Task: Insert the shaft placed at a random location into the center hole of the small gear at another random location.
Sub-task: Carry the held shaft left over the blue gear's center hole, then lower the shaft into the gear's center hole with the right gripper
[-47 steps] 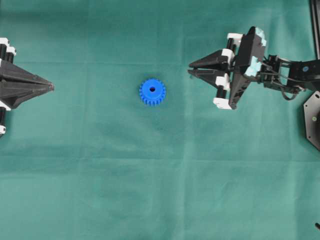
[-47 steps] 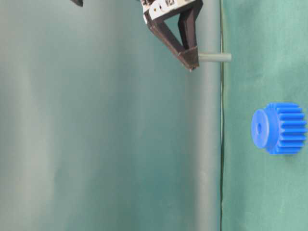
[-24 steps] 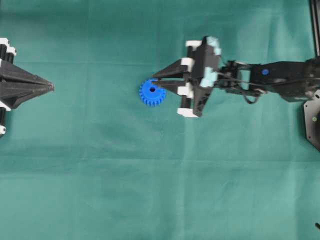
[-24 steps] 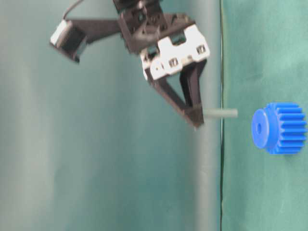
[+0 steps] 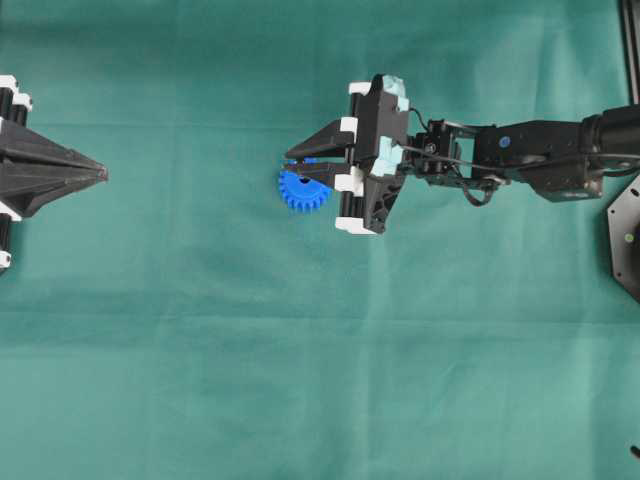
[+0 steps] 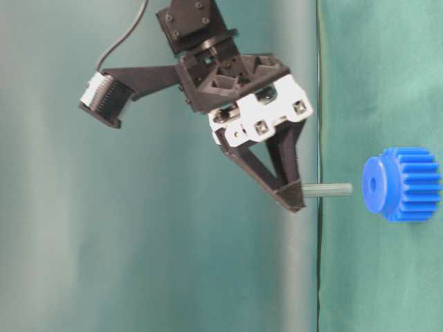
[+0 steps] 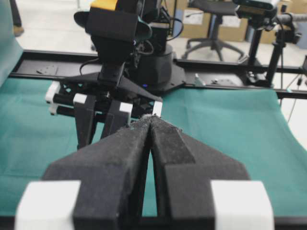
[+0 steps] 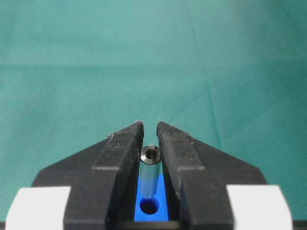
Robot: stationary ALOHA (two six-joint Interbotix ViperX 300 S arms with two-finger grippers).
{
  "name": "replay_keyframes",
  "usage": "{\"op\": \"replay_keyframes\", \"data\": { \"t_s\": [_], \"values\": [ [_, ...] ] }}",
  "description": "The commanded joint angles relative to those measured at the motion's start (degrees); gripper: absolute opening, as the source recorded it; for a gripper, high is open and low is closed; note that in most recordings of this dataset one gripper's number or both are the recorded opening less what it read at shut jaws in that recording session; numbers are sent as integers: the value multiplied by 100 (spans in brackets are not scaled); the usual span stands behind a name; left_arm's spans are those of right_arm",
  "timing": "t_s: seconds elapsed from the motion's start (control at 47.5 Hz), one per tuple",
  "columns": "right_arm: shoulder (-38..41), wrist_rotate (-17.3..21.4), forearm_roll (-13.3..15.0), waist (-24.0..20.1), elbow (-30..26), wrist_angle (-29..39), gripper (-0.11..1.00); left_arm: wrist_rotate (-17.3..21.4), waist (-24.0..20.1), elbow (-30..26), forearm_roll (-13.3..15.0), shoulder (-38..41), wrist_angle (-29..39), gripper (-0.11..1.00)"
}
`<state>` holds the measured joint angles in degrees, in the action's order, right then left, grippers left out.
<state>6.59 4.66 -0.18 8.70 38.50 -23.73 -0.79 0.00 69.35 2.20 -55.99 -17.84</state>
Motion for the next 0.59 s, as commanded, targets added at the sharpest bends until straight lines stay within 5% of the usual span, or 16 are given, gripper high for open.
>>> {"op": "replay_keyframes", "data": {
  "t_s": [0.0, 0.569],
  "values": [
    [44, -9, 9, 26, -132, -62, 13, 0, 9, -62, 0, 18, -70, -1],
    [334, 26, -9, 70, -149, -79, 13, 0, 0, -62, 9, 18, -70, -1]
  ]
}}
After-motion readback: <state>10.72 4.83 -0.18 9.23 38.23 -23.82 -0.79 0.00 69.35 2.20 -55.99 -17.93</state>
